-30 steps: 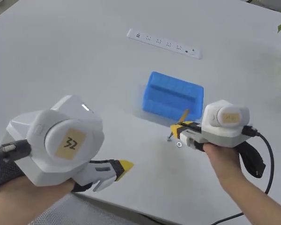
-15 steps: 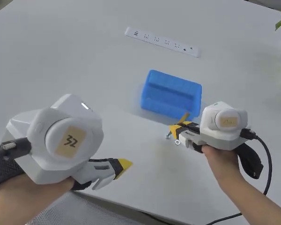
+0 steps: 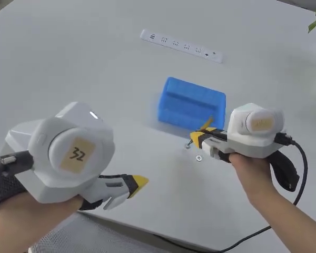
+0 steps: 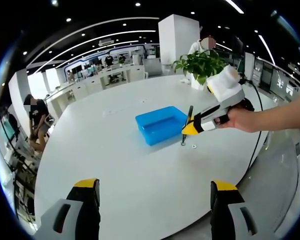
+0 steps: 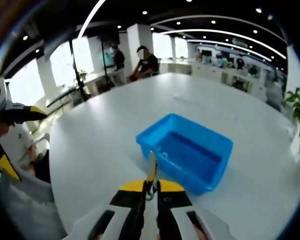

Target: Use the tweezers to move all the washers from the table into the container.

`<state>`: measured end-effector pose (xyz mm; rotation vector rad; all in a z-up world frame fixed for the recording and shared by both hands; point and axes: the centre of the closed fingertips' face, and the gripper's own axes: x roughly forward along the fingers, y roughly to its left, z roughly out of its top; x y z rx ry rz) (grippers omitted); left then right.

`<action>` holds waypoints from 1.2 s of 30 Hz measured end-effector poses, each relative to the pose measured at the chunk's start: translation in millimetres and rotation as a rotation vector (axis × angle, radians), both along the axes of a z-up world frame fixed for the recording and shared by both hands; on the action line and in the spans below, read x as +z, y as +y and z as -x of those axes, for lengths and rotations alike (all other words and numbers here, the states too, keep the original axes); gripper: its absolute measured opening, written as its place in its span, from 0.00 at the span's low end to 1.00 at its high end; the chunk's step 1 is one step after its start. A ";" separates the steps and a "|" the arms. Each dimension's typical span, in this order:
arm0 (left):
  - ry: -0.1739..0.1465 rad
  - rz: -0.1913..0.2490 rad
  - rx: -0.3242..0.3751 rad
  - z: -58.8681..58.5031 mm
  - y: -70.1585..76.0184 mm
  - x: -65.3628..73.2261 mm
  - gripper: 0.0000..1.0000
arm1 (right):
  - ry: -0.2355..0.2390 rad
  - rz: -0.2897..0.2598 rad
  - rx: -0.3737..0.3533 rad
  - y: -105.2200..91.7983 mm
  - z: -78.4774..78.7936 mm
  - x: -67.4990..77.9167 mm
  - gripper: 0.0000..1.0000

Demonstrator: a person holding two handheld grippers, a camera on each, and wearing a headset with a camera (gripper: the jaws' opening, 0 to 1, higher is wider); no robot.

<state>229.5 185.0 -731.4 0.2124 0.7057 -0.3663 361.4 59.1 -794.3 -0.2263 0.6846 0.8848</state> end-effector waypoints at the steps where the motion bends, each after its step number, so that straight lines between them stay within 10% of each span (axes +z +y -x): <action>1: 0.001 -0.002 -0.002 0.0 -0.7 -0.2 0.94 | -0.010 -0.006 0.004 1.5 -1.0 5.4 0.04; 20: -0.001 -0.002 -0.009 -1.5 -0.8 0.6 0.93 | -0.100 -0.067 -0.013 13.4 -16.9 60.2 0.04; 36: 0.014 0.002 0.000 -1.6 1.6 -3.8 0.93 | -0.111 -0.027 -0.045 19.7 -54.8 44.8 0.04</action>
